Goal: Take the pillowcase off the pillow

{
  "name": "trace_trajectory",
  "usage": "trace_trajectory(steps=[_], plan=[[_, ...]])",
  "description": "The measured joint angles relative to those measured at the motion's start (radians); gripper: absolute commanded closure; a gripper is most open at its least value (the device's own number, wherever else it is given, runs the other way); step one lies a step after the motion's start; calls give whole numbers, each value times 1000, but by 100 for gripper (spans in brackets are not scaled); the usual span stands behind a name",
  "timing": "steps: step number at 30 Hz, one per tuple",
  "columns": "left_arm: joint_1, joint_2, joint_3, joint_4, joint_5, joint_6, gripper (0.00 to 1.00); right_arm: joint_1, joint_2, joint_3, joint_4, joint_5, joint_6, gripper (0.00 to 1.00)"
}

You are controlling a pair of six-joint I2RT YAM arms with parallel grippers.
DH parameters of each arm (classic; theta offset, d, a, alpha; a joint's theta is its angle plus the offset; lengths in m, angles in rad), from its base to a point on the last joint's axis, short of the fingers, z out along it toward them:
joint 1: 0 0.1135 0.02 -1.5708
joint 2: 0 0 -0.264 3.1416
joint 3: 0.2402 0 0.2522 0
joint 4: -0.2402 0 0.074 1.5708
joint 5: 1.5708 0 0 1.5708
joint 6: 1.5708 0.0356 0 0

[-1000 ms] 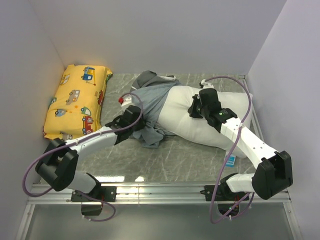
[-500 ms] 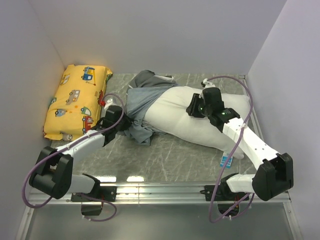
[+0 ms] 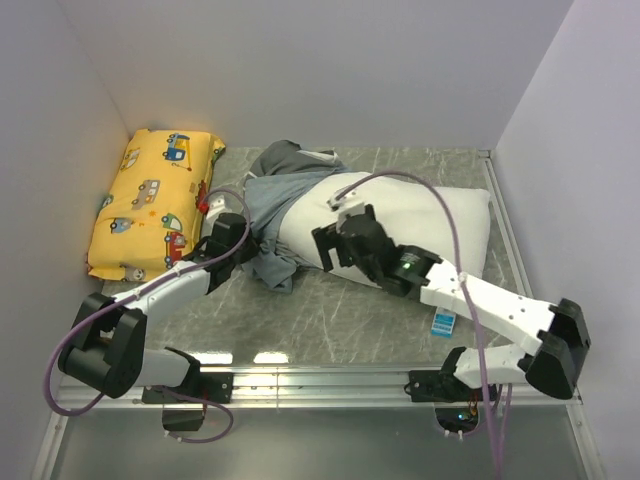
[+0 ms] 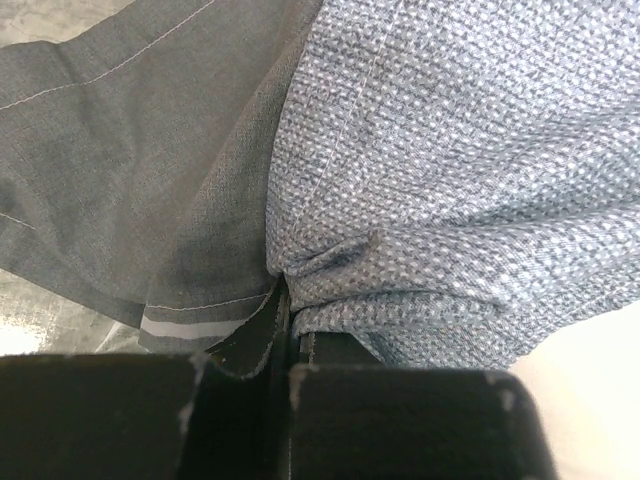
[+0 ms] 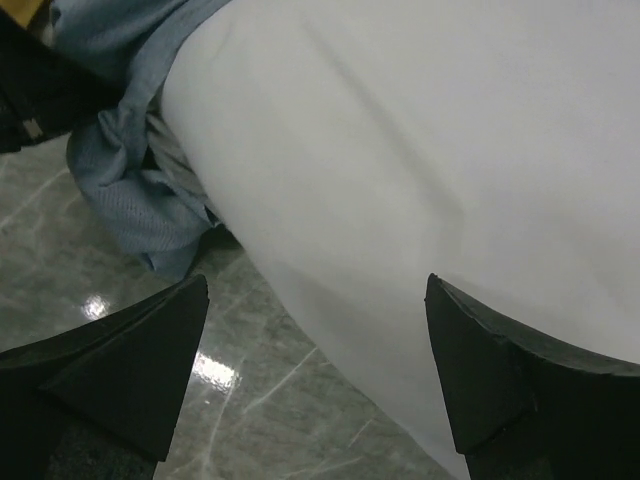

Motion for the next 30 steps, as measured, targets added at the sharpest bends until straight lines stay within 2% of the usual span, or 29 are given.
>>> trace_trajectory(steps=[3, 7, 9, 10, 11, 13, 18, 23, 26, 30], plan=[[-7, 0, 0, -2, -10, 5, 100, 60, 86, -2, 24, 50, -45, 3], [-11, -3, 5, -10, -16, 15, 99, 75, 260, -2, 51, 120, -86, 6], [-15, -13, 9, -29, -15, 16, 99, 75, 354, 5, 56, 180, -106, 22], [-17, -19, 11, -37, -15, 16, 99, 75, 392, 17, 51, 212, -113, 38], [-19, -26, 14, -50, -14, 17, 100, 75, 418, 35, 38, 241, -117, 75], [-21, -44, 23, -71, -9, 19, 100, 74, 457, 89, 13, 295, -111, 95], [-26, -127, 91, -153, -8, 37, 100, 60, 411, 176, -74, 285, -92, 100], [-33, -251, 190, -258, -22, 77, 100, 34, 262, 309, -212, 197, -78, 100], [-43, -321, 266, -291, -35, 88, 99, -2, 167, 371, -260, 110, -53, 100], [-39, -350, 370, -288, -4, 98, 99, -131, 66, 385, -278, -106, 5, 100]])
